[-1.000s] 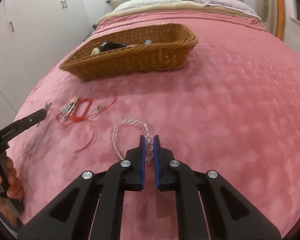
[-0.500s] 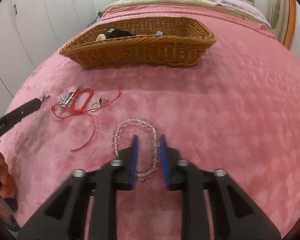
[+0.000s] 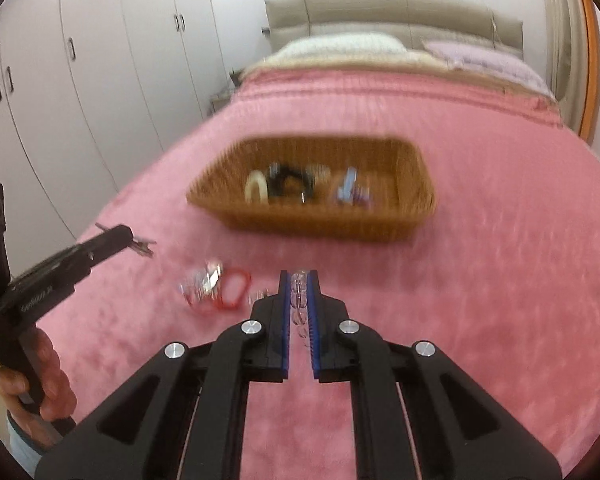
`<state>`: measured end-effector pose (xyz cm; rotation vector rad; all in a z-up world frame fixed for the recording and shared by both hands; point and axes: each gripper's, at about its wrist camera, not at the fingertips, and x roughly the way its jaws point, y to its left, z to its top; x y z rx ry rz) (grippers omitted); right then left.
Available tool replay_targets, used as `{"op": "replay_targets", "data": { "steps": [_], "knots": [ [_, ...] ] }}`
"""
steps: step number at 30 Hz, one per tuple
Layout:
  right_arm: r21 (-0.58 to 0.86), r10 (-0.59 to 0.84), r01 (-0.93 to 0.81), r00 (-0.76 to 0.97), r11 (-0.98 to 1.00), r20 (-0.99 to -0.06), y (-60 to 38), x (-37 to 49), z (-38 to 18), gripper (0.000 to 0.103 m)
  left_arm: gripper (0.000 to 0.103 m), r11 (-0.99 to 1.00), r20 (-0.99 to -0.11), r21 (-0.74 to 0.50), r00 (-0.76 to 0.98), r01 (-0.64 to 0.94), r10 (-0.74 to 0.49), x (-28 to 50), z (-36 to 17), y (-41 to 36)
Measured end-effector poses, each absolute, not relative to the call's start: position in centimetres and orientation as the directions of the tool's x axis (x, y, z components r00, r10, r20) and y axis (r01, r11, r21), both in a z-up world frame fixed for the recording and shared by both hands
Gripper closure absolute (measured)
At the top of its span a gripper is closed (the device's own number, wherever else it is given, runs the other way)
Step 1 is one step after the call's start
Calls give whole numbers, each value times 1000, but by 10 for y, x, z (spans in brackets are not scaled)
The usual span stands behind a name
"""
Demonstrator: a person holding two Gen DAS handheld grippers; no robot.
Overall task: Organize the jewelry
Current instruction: 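Carry silver clip and bead strand over the basket and lower them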
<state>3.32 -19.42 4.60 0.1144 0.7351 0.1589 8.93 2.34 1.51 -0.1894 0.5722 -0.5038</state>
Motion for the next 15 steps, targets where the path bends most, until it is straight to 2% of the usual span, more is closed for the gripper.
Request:
{"op": "replay_targets", "data": {
  "steps": [7, 12, 15],
  "knots": [
    [124, 163, -111, 807, 986, -568, -202, 70, 98, 97, 91, 806, -352, -324, 727, 496, -589, 130, 66, 5],
    [104, 132, -88, 812, 991, -569, -204, 126, 97, 97, 91, 821, -372, -328, 735, 467, -567, 184, 62, -10],
    [137, 146, -81, 798, 987, -584, -208, 160, 81, 97, 91, 848, -414, -322, 743, 421, -526, 221, 45, -20]
  ]
}}
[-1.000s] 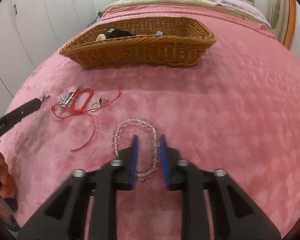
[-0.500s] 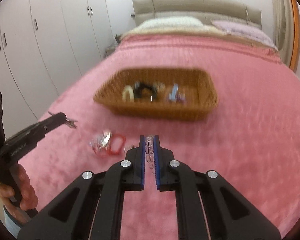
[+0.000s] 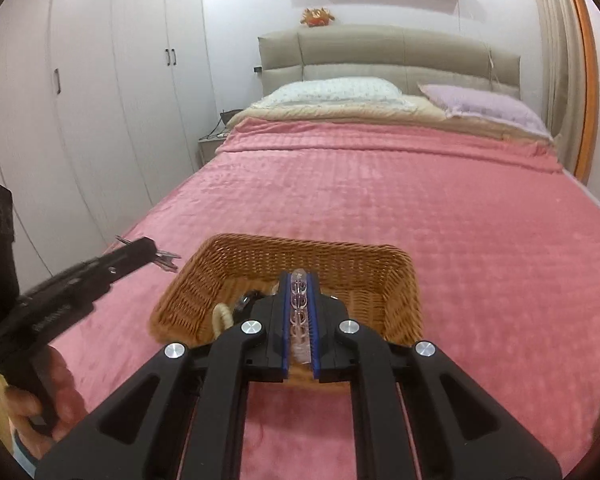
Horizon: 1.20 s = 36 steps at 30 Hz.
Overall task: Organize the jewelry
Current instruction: 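Carry silver clip and bead strand over the basket and lower them, then open both tools over the basket and move back to the bed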
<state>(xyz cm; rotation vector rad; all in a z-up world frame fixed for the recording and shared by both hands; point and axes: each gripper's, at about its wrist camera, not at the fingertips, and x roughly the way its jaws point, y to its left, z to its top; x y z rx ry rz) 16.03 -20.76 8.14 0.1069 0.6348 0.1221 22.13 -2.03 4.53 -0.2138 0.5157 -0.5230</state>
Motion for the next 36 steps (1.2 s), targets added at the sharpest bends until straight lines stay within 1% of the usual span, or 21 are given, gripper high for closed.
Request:
{"op": "replay_targets", "data": {
  "steps": [3, 7, 11, 18, 19, 21, 22, 23, 24, 25, 30, 33, 36],
  "knots": [
    [172, 168, -79, 779, 982, -604, -208, 186, 61, 97, 91, 862, -461, -328, 731, 386, -503, 252, 25, -25],
    [202, 185, -71, 755, 977, -630, -211, 214, 29, 97, 91, 870, -515, -325, 702, 370, -491, 273, -8, -28],
    [212, 186, -59, 734, 975, -653, -214, 224, 8, 97, 91, 870, -535, -325, 686, 371, -493, 279, -22, -28],
    [220, 182, -39, 713, 975, -677, -214, 231, -6, 96, 90, 874, -549, -305, 680, 379, -487, 279, -22, -32],
    [237, 197, -43, 707, 971, -679, -216, 232, -7, 96, 87, 872, -547, -309, 678, 381, -490, 278, -22, -32],
    [275, 229, -49, 701, 960, -675, -222, 230, -8, 93, 64, 860, -535, -322, 674, 396, -510, 275, -19, -28],
    [284, 229, -41, 705, 958, -671, -225, 228, -7, 84, 59, 859, -519, -324, 685, 397, -512, 270, -14, -24],
    [293, 229, -34, 710, 956, -666, -228, 225, -5, 72, 55, 857, -509, -327, 690, 399, -515, 267, -11, -22],
    [305, 234, -32, 718, 952, -655, -231, 221, -2, 68, 55, 852, -492, -332, 696, 405, -522, 261, -5, -18],
    [308, 236, -34, 725, 951, -647, -233, 217, 1, 66, 55, 847, -475, -335, 703, 412, -529, 253, 1, -13],
    [307, 239, -58, 768, 950, -594, -229, 174, 28, 66, 55, 844, -419, -326, 736, 425, -532, 209, 28, 1],
    [296, 247, -79, 770, 952, -588, -218, 144, 33, 66, 55, 843, -414, -327, 737, 427, -534, 183, 32, 7],
    [281, 261, -107, 757, 954, -599, -204, 121, 29, 66, 55, 850, -435, -318, 732, 419, -524, 158, 25, 13]
  ]
}}
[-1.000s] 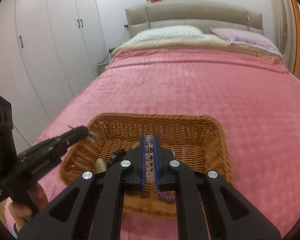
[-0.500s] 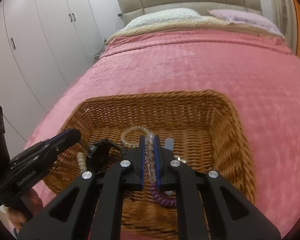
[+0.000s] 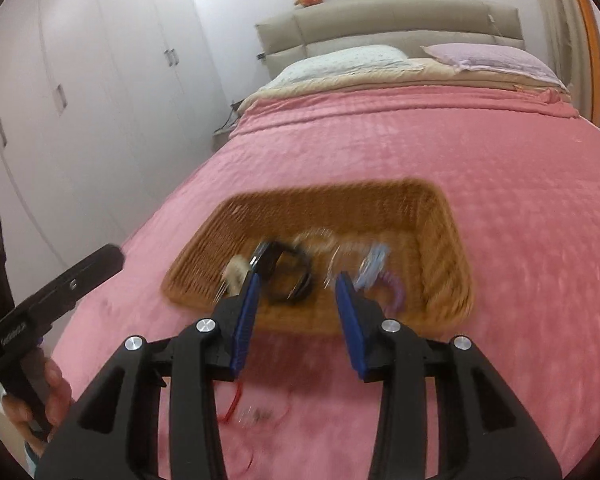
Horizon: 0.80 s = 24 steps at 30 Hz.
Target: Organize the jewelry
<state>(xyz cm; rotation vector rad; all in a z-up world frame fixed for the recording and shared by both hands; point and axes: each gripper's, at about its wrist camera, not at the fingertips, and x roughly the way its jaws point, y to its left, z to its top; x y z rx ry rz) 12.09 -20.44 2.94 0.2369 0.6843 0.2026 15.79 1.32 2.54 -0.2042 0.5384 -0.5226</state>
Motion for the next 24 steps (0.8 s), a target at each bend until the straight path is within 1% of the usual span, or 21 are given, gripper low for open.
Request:
{"op": "replay_targets", "data": {
  "steps": [5, 10, 16, 19, 21, 24],
  "knots": [
    [276, 274, -117, 713, 954, -645, -186, 95, 4, 66, 55, 839, -478, -375, 693, 394, -539, 136, -1, 26],
    [277, 273, -105, 676, 955, -684, -178, 88, -19, 66, 55, 846, -541, -391, 652, 363, -531, 131, -30, 31],
    [263, 272, -115, 656, 958, -704, -171, 88, -36, 67, 56, 856, -612, -377, 599, 354, -517, 144, -56, 24],
    [248, 271, -129, 652, 960, -708, -167, 87, -38, 67, 60, 863, -631, -360, 590, 354, -504, 147, -59, 18],
    [265, 286, -133, 651, 955, -703, -169, 86, -39, 70, 62, 863, -638, -366, 581, 349, -506, 150, -61, 18],
    [338, 327, -109, 638, 935, -697, -184, 88, -45, 70, 62, 854, -642, -389, 563, 345, -520, 158, -63, 19]
  ]
}}
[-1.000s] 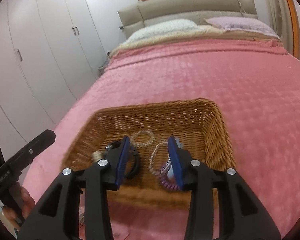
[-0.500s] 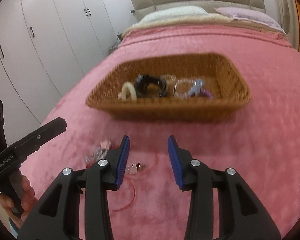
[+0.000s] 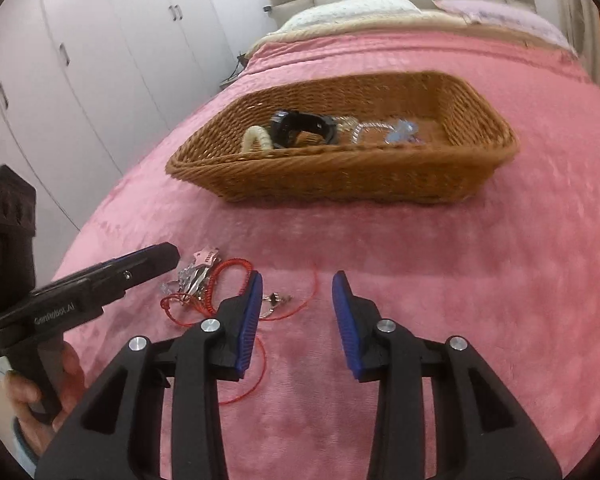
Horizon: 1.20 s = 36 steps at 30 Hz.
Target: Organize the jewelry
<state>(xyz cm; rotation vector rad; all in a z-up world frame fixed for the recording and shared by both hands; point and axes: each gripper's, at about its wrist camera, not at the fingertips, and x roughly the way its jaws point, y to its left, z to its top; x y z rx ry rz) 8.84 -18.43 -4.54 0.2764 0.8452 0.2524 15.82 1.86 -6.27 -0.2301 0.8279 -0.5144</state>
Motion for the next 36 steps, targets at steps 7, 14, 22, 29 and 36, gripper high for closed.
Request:
{"op": "replay_targets", "data": {
  "steps": [7, 14, 22, 29, 36],
  "knots": [
    [369, 364, -130, 630, 920, -686, -185, 90, -46, 72, 70, 857, -676, -378, 527, 351, -515, 162, -73, 13],
    [165, 250, -192, 630, 968, -735, -144, 88, -44, 78, 70, 848, -673, -421, 515, 323, -530, 160, -79, 24],
    [86, 188, -194, 602, 977, -776, -130, 92, -54, 93, 86, 876, -711, -362, 512, 320, -481, 162, -84, 12],
    [137, 191, -134, 619, 981, -762, -146, 90, -53, 97, 96, 876, -692, -391, 538, 281, -481, 160, -80, 28],
    [193, 208, -95, 637, 977, -742, -164, 88, -51, 98, 96, 866, -659, -422, 565, 269, -497, 157, -72, 45]
  ]
}}
